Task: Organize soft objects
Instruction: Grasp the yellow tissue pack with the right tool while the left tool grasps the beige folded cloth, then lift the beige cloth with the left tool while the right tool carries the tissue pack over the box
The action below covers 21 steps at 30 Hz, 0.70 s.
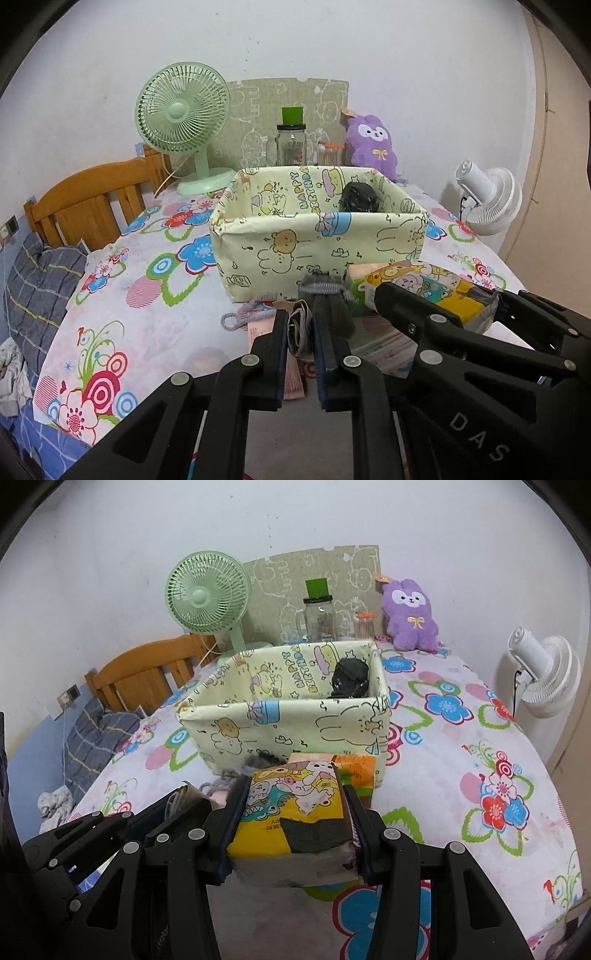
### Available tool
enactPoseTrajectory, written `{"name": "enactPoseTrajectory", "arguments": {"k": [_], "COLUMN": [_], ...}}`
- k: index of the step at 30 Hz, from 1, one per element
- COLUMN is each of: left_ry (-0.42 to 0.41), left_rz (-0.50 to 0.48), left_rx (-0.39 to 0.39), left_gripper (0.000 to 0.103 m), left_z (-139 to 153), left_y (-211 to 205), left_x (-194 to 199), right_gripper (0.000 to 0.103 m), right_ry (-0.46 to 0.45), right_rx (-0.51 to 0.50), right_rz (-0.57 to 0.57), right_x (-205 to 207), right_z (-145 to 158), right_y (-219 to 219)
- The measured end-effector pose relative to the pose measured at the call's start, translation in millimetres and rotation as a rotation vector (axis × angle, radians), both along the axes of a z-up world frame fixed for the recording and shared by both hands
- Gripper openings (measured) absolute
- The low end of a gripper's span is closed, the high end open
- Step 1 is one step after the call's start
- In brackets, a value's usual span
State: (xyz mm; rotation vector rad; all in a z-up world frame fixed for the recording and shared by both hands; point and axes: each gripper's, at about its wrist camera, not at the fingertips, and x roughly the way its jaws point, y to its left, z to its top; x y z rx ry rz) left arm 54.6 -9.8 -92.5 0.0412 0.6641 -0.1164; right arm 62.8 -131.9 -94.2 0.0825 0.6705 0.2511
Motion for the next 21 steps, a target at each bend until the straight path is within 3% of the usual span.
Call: {"name": "enactPoseTrajectory", "arguments": {"k": [21], "left_ry": [-0.046], "left_rz": [-0.019], "left_rx": [-0.006], "left_gripper": [0.01], "left_z": [37.5], "left_y": [-7.4], "left_x": [3.4], "right_gripper": [0.053], "right_ry": [-0.037], "right_rx": [0.012], "right_rz": [-0.02], "right_x": [0.0], "right_z": [38.0], "right_y": [-8.2]}}
